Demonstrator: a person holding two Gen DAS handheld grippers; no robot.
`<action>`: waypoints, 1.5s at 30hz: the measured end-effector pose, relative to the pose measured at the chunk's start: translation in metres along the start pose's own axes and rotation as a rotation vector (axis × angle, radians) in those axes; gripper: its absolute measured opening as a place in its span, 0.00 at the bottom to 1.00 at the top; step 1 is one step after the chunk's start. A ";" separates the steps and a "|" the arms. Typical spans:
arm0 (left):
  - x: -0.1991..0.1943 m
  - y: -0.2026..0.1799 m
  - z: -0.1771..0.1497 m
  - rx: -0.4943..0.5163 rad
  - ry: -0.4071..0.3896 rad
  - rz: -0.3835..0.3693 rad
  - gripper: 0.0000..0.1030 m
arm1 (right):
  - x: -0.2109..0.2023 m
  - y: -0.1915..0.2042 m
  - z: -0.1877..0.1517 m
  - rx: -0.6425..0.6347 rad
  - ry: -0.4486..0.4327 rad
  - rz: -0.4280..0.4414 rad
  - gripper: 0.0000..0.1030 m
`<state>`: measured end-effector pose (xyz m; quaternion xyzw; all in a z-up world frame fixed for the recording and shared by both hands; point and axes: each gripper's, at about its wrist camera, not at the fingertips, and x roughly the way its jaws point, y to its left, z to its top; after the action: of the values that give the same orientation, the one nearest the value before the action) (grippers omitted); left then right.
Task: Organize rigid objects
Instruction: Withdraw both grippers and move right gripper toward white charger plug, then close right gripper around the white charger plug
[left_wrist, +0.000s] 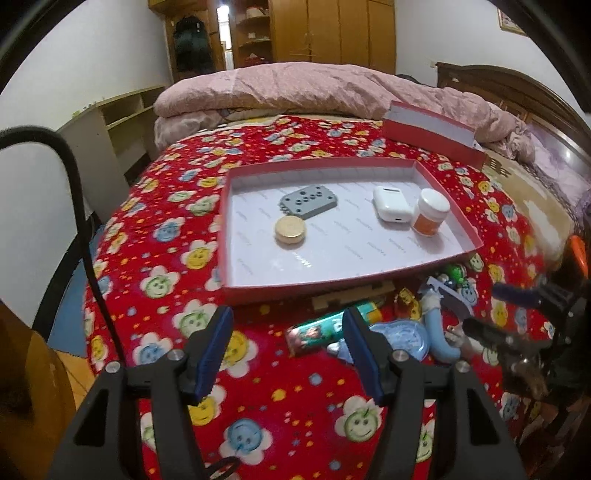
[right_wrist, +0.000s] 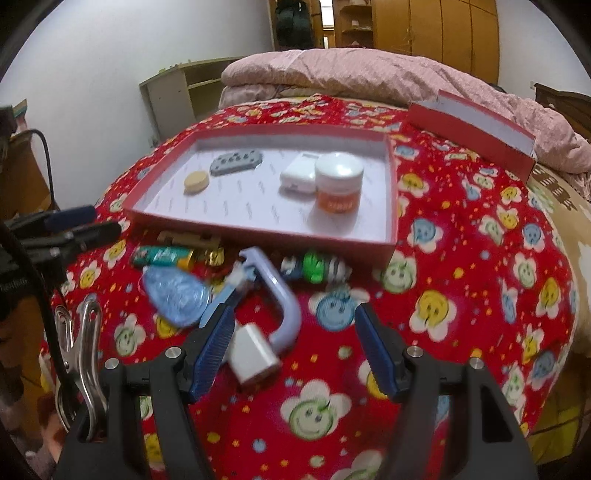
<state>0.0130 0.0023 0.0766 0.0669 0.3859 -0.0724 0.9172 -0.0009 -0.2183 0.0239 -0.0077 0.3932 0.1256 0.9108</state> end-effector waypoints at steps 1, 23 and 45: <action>-0.003 0.003 0.000 -0.003 0.001 0.014 0.63 | 0.000 0.001 -0.002 -0.002 0.004 0.004 0.67; -0.009 0.048 -0.033 -0.148 0.108 0.051 0.63 | -0.002 0.016 -0.019 -0.032 0.022 0.051 0.34; 0.019 -0.009 -0.037 -0.074 0.135 -0.111 0.63 | -0.001 0.022 -0.024 -0.062 0.032 0.072 0.32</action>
<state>-0.0018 -0.0010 0.0365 0.0162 0.4524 -0.1041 0.8856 -0.0236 -0.2003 0.0099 -0.0237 0.4038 0.1701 0.8986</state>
